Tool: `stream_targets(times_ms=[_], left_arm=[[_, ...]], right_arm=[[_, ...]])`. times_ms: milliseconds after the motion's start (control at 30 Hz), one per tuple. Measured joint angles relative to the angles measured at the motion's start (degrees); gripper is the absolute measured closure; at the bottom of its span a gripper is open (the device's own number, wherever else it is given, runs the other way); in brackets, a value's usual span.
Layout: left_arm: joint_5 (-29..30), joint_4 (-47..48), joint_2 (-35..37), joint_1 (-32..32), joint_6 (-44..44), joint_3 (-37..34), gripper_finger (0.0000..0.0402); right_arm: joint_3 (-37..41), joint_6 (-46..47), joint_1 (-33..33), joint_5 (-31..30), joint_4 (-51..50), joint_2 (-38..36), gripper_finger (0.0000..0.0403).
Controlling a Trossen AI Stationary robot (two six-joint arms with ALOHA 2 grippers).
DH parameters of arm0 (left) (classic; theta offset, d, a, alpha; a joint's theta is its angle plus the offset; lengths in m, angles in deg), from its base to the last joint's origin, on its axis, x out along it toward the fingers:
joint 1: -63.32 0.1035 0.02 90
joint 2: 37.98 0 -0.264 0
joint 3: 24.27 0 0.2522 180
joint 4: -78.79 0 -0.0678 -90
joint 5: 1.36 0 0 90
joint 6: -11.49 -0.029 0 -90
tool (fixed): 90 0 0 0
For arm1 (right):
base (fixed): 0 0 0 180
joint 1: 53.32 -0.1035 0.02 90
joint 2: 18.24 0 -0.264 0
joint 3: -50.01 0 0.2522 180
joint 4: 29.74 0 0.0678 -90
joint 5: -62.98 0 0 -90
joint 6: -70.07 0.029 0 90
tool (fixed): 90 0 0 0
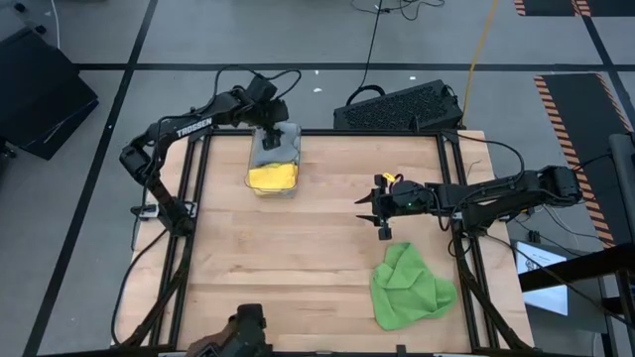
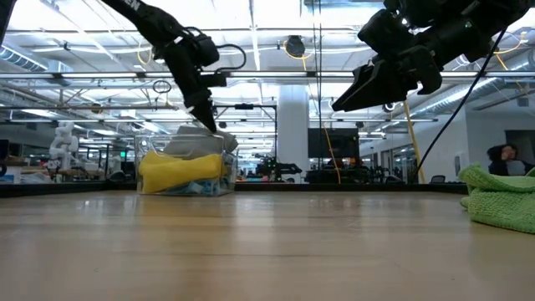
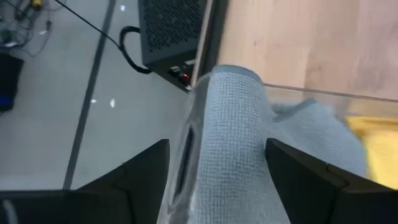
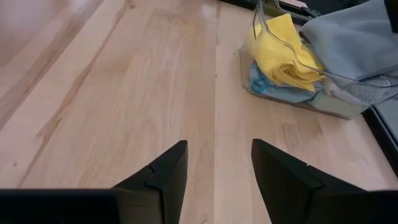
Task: Fold microfiber towels
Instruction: Put the gray towel into the transparent bin
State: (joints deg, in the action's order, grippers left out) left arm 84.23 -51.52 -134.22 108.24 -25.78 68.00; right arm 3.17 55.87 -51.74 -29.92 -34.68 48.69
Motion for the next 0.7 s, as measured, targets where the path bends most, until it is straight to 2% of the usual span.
stream_targets(times_ms=[200, 333, 500, 633, 700], left_arm=[[1.83, 3.21, 0.00, -1.22, 3.38, 2.40, 0.0165], [5.14, 3.36, 0.00, -1.53, 7.44, 2.71, 0.0202], [5.78, 3.95, 0.00, -3.22, 10.29, 2.36, 0.0294], [6.26, -2.06, -0.20, -3.57, 10.13, -1.91, 0.0375], [6.43, -6.58, -0.28, -2.78, 9.85, -5.32, 0.0394]], right_arm=[[0.00, 0.15, 0.00, 0.00, -0.02, 0.00, 0.0234], [0.00, 0.02, 0.02, -0.01, 0.00, 0.00, 0.0234], [0.00, 0.37, 0.54, 0.00, 0.00, 0.00, 0.0234], [0.00, 0.40, 1.07, 0.00, 0.23, 0.00, 0.0234], [0.00, 0.37, 1.29, 0.00, 0.42, 0.00, 0.0234]])
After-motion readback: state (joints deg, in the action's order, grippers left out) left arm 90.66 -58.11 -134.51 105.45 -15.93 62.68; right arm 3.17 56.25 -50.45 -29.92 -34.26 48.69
